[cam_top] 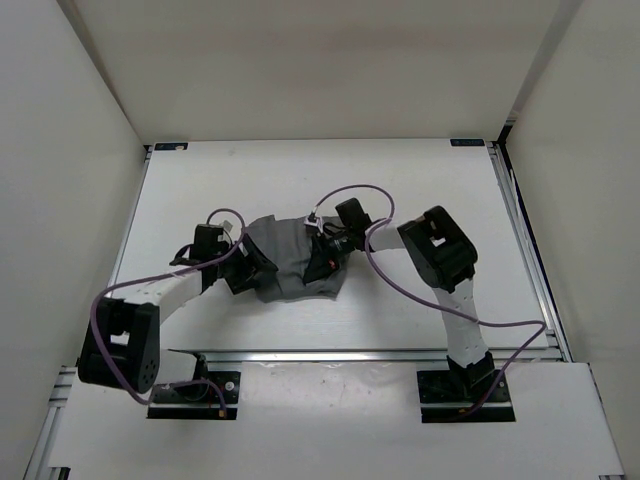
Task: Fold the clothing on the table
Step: Fold the skirt
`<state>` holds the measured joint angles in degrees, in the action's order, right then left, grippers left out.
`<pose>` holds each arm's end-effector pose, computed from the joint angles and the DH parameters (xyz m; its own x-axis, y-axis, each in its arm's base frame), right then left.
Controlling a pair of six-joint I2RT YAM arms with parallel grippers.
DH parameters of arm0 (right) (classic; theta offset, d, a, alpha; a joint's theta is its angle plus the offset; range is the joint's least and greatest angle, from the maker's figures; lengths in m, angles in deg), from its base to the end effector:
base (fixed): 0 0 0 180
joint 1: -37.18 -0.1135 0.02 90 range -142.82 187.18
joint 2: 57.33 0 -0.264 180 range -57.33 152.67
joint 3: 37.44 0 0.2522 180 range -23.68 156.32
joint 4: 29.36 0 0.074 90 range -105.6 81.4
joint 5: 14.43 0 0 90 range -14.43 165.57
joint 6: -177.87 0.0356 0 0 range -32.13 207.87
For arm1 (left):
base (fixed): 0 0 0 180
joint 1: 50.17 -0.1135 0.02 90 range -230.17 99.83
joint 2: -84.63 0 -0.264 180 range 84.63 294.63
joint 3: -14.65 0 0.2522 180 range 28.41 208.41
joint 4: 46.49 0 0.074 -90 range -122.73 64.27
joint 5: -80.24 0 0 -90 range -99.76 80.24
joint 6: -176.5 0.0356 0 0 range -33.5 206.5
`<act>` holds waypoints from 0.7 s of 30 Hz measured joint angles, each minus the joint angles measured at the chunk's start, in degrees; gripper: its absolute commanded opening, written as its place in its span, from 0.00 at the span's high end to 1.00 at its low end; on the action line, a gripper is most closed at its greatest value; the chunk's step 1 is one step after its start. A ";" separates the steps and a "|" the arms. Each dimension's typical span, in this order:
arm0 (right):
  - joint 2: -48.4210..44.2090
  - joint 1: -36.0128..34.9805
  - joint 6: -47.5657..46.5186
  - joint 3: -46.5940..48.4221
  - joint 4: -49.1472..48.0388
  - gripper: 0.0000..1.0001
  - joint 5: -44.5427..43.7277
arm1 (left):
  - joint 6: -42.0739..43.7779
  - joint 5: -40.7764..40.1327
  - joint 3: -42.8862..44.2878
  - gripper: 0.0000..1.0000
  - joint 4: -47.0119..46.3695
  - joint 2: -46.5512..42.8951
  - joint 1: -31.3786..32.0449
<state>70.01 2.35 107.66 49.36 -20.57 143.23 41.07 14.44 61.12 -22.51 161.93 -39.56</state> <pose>0.3332 0.2720 0.0931 -0.8269 -0.4185 -0.3757 -0.4591 0.1163 0.8808 0.2331 -0.0585 0.1548 -0.8488 -0.5021 -0.1658 -0.2914 0.7058 -0.6456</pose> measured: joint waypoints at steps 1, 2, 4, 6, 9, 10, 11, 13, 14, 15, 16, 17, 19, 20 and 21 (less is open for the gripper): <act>-0.37 0.22 0.44 -0.33 -0.76 1.00 -0.02 | 0.04 -0.26 0.00 0.17 0.85 -1.14 0.00; -1.14 0.50 1.51 -1.22 -2.40 1.00 0.09 | 0.04 -0.63 0.17 0.17 1.73 -2.51 0.00; -3.76 1.51 4.81 -3.87 -6.03 1.00 1.07 | -0.07 -1.22 1.57 0.18 3.54 -5.20 0.00; -7.26 3.04 8.04 -6.12 -9.55 1.00 2.67 | -0.37 -1.70 4.39 0.20 4.17 -7.43 0.31; -11.43 4.83 10.25 -7.87 -13.55 1.00 5.49 | -0.42 -2.80 10.62 0.21 3.72 -7.63 1.70; -12.55 5.18 10.27 -8.57 -14.49 1.00 6.23 | -0.09 -3.08 12.59 0.21 3.30 -6.80 2.54; -13.44 5.33 10.01 -9.44 -14.73 1.00 6.71 | 0.17 -3.23 14.36 0.23 2.64 -5.68 3.48; -14.53 5.18 8.83 -11.23 -14.08 1.00 7.13 | 0.87 -3.21 16.74 0.26 1.27 -2.69 4.94; -14.60 4.96 7.87 -11.72 -12.98 1.00 6.97 | 1.18 -3.19 17.22 0.28 0.74 -1.05 5.44; -14.58 4.68 6.84 -11.89 -11.32 1.00 6.54 | 1.51 -3.06 17.35 0.27 0.26 0.90 5.79; -14.47 4.35 5.75 -12.00 -9.57 1.00 6.10 | 1.97 -3.08 17.35 0.27 0.22 2.78 5.92; -14.43 3.93 4.83 -12.00 -7.98 1.00 5.57 | 2.34 -3.23 17.29 0.28 0.37 4.74 5.92; -14.34 3.15 3.37 -12.00 -5.97 1.00 4.44 | 3.37 -3.63 17.27 0.28 0.72 8.61 5.68; -14.05 2.84 2.89 -11.98 -5.38 1.00 3.78 | 3.85 -3.76 17.27 0.28 0.87 10.08 5.60; -13.55 2.45 2.38 -11.87 -4.96 0.99 2.86 | 4.37 -3.91 17.27 0.27 1.01 11.52 5.46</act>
<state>56.46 4.80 110.04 37.49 -25.53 146.10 45.44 10.53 78.39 -21.51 173.44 -34.09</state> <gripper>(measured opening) 0.002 0.724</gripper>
